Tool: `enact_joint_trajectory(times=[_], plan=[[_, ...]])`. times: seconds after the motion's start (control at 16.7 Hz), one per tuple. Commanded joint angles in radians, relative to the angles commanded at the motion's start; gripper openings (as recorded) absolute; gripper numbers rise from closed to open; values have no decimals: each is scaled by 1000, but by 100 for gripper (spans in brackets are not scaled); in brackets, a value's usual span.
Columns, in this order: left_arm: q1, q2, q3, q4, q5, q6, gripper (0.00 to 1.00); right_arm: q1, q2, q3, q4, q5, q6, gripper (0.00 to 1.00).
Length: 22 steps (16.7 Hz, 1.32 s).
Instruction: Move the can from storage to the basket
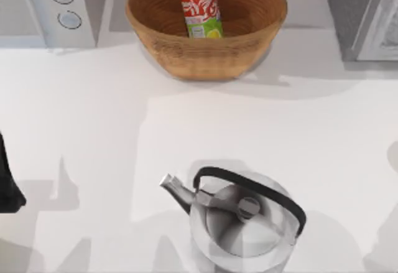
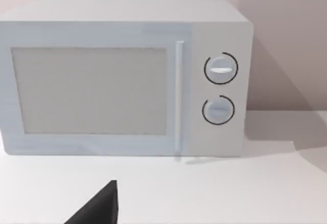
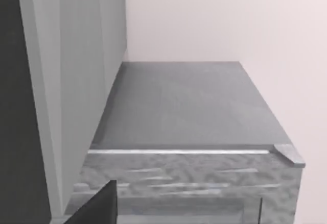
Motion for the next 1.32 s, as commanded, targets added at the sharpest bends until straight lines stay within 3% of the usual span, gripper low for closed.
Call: enact_joint_trajectory(times=[0.18, 0.66, 0.84, 1.02, 1.32], plan=[[0, 0, 0, 0, 0, 0, 100, 223, 6, 10, -14, 221, -1, 100], [0, 0, 0, 0, 0, 0, 100, 944, -21, -7, -40, 942, -8, 100], [0, 0, 0, 0, 0, 0, 100, 1148, -41, -26, -44, 1145, -10, 100], [0, 0, 0, 0, 0, 0, 100, 1259, -56, -41, -46, 1256, -11, 100], [0, 0, 0, 0, 0, 0, 100, 1279, -59, -44, -47, 1277, -12, 100]])
